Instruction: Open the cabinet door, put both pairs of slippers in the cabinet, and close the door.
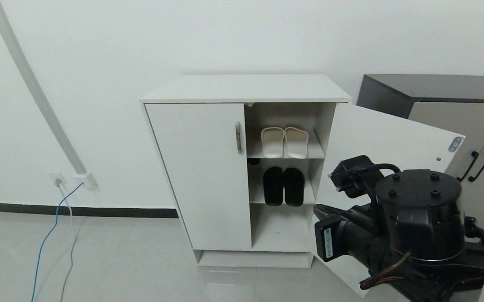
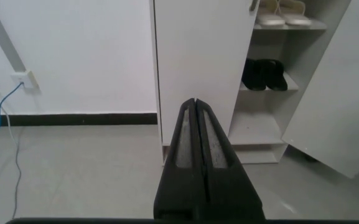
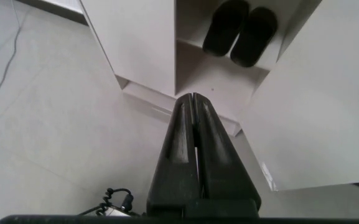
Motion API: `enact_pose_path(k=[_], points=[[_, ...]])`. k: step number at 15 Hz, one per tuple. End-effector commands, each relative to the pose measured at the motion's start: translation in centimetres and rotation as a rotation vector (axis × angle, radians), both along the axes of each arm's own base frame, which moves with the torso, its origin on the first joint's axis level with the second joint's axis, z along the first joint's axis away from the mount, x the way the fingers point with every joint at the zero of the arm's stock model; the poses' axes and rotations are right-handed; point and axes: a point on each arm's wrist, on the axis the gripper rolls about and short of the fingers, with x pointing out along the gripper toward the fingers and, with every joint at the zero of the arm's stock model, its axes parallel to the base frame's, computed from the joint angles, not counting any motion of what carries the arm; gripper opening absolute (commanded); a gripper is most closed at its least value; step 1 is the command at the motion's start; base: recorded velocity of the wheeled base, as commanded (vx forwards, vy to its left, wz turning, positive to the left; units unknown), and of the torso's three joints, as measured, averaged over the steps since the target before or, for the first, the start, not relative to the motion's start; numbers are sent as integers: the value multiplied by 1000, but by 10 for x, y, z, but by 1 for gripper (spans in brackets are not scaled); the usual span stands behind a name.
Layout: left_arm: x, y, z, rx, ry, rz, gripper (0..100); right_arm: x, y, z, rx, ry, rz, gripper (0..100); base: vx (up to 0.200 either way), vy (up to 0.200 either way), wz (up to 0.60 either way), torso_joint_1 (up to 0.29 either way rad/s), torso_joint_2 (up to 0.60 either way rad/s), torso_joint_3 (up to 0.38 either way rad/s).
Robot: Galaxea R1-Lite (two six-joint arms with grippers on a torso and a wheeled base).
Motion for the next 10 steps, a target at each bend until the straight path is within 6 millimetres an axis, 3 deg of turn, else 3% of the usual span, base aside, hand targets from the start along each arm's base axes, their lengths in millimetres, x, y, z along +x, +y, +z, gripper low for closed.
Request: enact_pose_path(k=[1, 10], points=[[0, 0, 0, 0, 1, 0, 0, 0, 0, 0, 1, -1, 1, 0, 0, 0, 0, 134, -456, -325], [0, 0, 0, 0, 1, 1, 0, 0, 0, 0, 2, 0, 2, 0, 0, 0, 0, 182, -494, -320]])
